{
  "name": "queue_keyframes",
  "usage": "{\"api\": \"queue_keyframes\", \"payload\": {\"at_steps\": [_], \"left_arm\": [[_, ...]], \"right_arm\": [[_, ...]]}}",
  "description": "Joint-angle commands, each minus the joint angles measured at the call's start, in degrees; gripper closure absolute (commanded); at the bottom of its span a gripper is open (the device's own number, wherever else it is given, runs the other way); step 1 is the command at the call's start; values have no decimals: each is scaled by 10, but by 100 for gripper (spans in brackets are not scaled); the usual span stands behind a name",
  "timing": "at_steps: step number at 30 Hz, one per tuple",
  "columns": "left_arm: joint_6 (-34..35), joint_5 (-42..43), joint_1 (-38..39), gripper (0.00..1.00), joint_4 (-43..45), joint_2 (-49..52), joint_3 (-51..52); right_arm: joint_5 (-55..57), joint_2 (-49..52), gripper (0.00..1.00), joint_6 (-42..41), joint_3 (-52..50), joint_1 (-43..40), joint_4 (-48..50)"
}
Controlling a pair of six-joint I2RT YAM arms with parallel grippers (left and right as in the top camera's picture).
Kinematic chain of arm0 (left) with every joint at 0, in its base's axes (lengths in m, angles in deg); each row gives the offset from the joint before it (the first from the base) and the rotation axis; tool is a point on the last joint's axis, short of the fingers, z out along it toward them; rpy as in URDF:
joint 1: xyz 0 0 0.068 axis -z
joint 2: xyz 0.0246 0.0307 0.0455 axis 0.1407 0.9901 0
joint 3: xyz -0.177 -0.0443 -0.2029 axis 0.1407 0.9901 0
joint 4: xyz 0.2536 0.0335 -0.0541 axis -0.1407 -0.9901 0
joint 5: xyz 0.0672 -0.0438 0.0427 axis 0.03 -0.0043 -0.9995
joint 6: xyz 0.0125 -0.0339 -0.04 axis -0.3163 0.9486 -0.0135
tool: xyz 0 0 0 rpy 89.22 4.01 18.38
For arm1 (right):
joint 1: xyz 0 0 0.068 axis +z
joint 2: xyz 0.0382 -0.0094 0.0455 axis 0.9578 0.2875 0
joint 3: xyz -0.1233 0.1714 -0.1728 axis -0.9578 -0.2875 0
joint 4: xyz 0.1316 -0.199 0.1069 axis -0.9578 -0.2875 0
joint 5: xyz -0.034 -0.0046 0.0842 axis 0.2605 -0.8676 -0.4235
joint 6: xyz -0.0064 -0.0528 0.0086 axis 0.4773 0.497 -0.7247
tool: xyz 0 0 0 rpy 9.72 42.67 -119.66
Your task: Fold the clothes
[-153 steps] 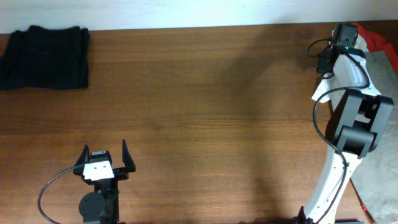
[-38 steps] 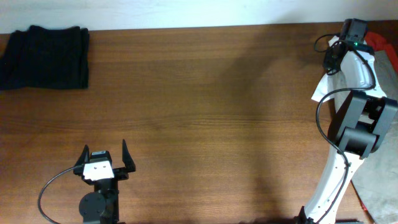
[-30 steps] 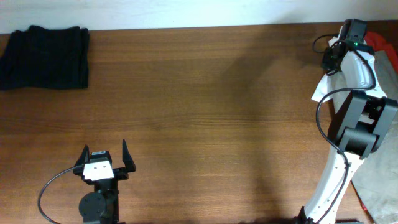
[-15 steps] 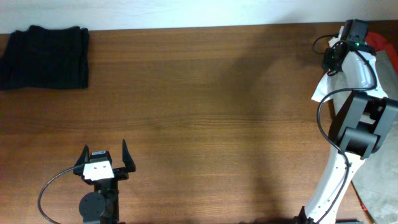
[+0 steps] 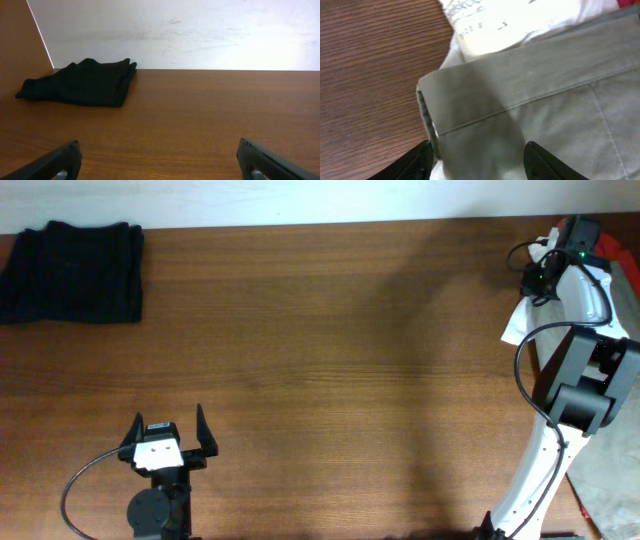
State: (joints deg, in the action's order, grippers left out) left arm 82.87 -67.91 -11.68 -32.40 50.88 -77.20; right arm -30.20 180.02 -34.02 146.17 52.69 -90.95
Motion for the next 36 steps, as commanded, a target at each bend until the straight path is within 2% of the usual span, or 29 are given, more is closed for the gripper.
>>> {"api": "queue_keyframes", "payload": {"at_steps": [1,6,7,10,16,19,20,21,22,25,26,29,33,36], "left_arm": [[-9,6,2,1,0,-3,3],[-9,6,2,1,0,-3,3],[-9,6,2,1,0,-3,3],[-9,6,2,1,0,-3,3],[-9,6,2,1,0,-3,3],[-9,6,2,1,0,-3,3],[-9,6,2,1,0,-3,3],[-9,6,2,1,0,-3,3],[-9,6,2,1,0,-3,3],[-9,6,2,1,0,-3,3],[-9,6,2,1,0,-3,3],[-9,6,2,1,0,-3,3],[-9,6,2,1,0,-3,3],[-9,6,2,1,0,-3,3]], "right_arm": [[-9,15,41,9,12,10,-2],[-3,26,44,9,12,11,-2],[7,26,47,9,12,11,-1],[40,26,67,9,12,9,5],[40,26,78,8,14,9,7],[40,20,92,-7,17,10,6],[38,17,92,-11,17,10,6],[28,13,85,-11,17,10,6],[23,9,82,-11,18,10,6],[23,4,77,-11,19,11,6],[23,4,78,-11,19,11,5],[23,4,91,-11,19,11,2],[23,4,89,-11,24,10,2],[23,4,94,-11,38,10,-9]]}}
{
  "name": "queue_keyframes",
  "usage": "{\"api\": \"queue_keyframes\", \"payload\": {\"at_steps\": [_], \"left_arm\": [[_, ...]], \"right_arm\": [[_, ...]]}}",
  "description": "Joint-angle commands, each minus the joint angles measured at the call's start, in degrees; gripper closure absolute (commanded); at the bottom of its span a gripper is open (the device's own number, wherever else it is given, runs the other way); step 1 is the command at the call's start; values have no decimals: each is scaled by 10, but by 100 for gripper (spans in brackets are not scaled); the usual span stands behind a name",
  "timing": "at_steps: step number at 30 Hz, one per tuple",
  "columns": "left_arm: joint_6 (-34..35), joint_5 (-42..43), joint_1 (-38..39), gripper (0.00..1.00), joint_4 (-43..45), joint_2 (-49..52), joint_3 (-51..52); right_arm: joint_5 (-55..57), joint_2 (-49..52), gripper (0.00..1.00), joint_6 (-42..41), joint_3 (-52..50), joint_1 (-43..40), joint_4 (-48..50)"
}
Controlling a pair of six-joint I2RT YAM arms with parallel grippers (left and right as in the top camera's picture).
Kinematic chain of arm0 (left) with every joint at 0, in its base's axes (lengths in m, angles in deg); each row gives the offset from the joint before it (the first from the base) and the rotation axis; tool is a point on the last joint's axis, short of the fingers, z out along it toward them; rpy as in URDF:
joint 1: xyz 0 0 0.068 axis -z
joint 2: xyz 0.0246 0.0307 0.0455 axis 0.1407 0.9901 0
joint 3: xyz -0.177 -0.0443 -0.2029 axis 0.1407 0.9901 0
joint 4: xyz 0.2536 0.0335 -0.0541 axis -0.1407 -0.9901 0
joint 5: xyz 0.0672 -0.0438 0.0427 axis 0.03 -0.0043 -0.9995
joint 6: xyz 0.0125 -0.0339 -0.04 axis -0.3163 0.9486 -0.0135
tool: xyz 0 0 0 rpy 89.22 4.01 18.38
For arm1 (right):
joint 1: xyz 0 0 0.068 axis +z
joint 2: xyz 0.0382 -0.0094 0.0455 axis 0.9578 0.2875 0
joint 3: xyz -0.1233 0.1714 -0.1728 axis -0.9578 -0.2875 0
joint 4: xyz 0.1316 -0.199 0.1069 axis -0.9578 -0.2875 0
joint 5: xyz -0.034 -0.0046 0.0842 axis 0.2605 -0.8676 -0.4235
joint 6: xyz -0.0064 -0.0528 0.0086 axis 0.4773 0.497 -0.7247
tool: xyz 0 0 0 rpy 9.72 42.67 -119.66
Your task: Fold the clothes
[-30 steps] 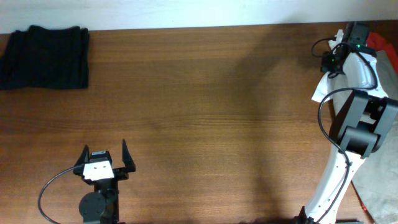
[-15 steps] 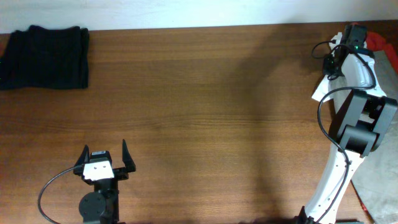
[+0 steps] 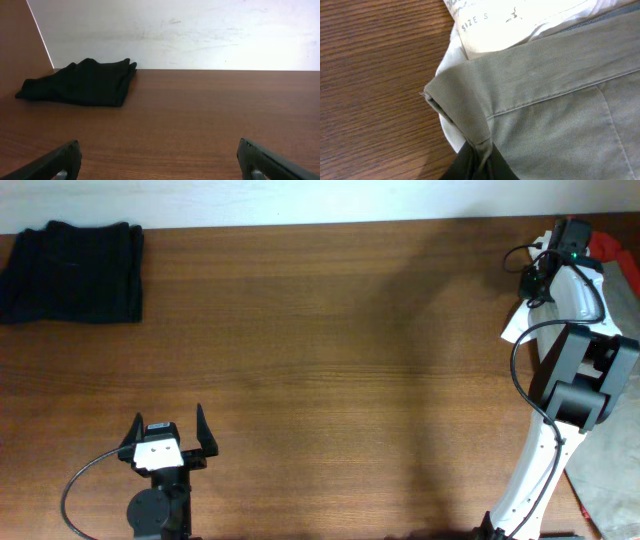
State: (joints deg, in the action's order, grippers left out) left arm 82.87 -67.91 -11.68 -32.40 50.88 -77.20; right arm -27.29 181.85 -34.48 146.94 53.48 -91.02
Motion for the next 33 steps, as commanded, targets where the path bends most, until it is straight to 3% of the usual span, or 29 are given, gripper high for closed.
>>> {"api": "queue_keyframes", "payload": {"at_steps": [1,11,12,13,16,19,22,27,33], "left_arm": [[-9,6,2,1,0,-3,3],[-9,6,2,1,0,-3,3],[-9,6,2,1,0,-3,3],[-9,6,2,1,0,-3,3],[-9,6,2,1,0,-3,3],[-9,6,2,1,0,-3,3],[-9,6,2,1,0,-3,3],[-9,6,2,1,0,-3,3],[-9,6,2,1,0,-3,3]], "right_arm": [[-6,-14,96,-7,37,3,-14],[-6,-18,96,-32,108,3,-73],[-6,-17,88,-32,108,2,-75],[-6,-18,88,-32,108,2,-75],[-6,-18,96,-32,108,2,-75],[-6,-17,88,-32,108,2,-75],[-6,-18,96,-32,108,2,-75],[-6,-29,96,-51,109,3,-82],[-70,-116,96,-84,109,6,-83]]}}
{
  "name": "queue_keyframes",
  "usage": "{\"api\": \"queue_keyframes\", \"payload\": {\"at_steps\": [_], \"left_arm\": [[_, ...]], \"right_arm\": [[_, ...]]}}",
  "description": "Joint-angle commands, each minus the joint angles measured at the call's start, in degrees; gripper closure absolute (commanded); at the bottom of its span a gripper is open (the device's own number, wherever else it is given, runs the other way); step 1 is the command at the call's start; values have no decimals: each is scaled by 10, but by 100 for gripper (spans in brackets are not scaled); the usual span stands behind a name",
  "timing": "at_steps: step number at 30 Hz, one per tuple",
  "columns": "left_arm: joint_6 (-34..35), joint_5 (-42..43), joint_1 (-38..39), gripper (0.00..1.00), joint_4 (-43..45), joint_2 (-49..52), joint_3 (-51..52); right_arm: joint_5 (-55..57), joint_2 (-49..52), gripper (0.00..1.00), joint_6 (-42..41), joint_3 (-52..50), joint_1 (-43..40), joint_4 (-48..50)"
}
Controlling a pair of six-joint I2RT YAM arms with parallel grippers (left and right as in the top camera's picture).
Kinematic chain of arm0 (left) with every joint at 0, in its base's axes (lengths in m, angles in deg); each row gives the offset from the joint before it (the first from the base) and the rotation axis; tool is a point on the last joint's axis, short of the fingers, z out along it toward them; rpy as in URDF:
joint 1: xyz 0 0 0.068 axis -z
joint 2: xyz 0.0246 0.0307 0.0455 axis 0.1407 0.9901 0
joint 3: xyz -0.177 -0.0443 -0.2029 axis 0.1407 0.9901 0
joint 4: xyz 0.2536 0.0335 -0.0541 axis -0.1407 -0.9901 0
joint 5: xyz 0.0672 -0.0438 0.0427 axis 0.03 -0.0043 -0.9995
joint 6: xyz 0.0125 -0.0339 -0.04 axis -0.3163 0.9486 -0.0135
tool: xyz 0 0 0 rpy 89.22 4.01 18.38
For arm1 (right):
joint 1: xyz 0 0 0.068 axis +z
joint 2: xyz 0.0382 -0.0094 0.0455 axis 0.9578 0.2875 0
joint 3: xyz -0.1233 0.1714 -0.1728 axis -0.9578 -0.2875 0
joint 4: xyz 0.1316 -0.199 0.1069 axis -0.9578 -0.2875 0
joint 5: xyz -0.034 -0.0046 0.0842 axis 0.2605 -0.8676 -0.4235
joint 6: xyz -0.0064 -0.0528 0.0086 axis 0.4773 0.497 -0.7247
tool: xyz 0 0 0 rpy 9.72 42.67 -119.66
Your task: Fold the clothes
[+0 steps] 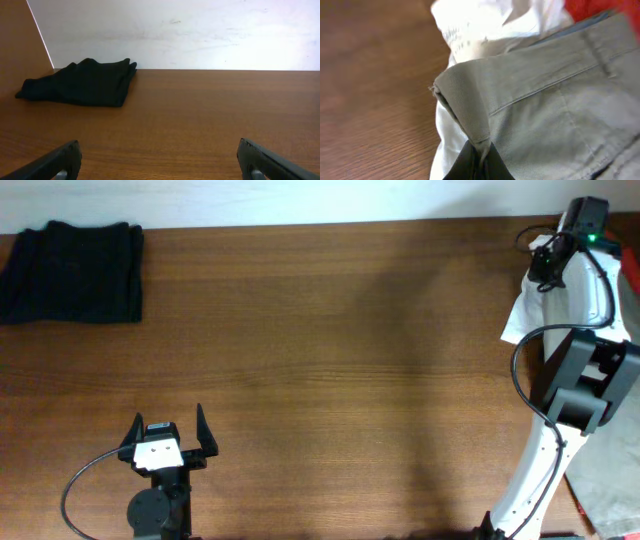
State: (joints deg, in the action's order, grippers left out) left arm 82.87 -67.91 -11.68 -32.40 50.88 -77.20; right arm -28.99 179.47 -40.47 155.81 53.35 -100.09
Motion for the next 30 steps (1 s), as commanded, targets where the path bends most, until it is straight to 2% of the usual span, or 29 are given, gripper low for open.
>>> {"api": "queue_keyframes", "payload": {"at_steps": [1,7,15,20,30], "left_arm": [[-9,6,2,1,0,-3,3],[-9,6,2,1,0,-3,3],[-9,6,2,1,0,-3,3],[-9,6,2,1,0,-3,3],[-9,6,2,1,0,-3,3]], "right_arm": [[-58,-111,96,-24,20,10,6],[-58,-202,96,-24,20,55,-10],[-79,-260,96,-50,20,202,-12],[-136,-225,96,-101,17,310,-2],[-229,-46,95,-224,17,565,86]]}}
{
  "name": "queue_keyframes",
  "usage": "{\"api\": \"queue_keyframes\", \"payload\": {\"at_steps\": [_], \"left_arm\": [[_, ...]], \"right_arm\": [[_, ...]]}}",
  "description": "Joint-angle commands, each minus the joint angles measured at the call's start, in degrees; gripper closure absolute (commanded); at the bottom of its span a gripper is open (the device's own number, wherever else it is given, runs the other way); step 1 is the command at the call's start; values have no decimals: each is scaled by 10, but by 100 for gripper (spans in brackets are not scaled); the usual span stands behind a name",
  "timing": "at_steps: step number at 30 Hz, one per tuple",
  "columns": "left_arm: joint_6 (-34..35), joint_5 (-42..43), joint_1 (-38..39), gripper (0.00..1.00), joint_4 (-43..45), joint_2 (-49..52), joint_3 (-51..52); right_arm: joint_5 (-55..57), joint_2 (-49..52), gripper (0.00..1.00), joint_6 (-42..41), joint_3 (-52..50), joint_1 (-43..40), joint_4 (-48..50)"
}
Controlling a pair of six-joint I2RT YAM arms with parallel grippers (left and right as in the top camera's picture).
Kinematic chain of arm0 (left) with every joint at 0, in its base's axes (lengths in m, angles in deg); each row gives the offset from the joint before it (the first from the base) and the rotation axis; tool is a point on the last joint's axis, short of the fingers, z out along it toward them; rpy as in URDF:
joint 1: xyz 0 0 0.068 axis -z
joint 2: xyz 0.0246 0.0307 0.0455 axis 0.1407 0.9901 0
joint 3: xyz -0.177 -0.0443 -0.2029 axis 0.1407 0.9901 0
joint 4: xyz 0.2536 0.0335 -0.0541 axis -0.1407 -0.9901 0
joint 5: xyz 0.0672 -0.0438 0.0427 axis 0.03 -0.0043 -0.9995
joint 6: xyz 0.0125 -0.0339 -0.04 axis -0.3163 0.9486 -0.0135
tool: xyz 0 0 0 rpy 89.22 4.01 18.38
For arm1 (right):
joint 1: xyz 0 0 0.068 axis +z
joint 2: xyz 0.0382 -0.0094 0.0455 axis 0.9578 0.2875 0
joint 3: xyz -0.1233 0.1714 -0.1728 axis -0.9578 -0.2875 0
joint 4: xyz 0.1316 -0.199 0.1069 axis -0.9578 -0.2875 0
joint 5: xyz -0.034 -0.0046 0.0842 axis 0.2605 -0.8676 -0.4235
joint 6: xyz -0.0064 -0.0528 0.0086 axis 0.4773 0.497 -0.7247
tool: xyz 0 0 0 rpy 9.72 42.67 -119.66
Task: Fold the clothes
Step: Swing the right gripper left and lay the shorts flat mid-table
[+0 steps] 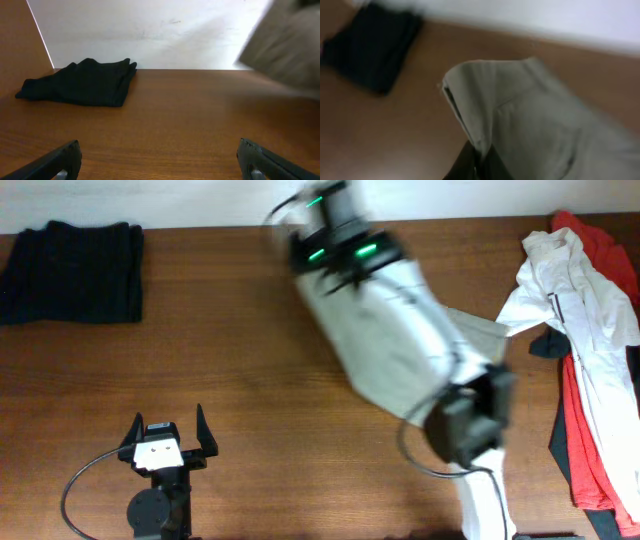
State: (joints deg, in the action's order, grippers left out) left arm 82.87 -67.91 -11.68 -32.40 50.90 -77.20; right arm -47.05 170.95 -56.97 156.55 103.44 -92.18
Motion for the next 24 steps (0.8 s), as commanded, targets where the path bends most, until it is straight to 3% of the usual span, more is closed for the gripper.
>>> {"api": "queue_keyframes", "payload": {"at_steps": [1,7,10,11,13,14,24], "left_arm": [[-9,6,2,1,0,-3,3],[-9,6,2,1,0,-3,3],[-9,6,2,1,0,-3,3],[-9,6,2,1,0,-3,3],[-9,6,2,1,0,-3,3],[-9,6,2,1,0,-3,3],[-9,6,2,1,0,-3,3]], "right_arm": [[-49,48,94,-63,10,82,9],[-38,28,81,-61,28,115,-3],[-38,-3,62,-61,59,92,-47],[-37,-15,47,-60,75,78,-73],[-37,-32,5,-60,97,54,-114],[-34,-38,0,-60,108,39,-138],[20,-62,1,-60,131,-205,-441]]}}
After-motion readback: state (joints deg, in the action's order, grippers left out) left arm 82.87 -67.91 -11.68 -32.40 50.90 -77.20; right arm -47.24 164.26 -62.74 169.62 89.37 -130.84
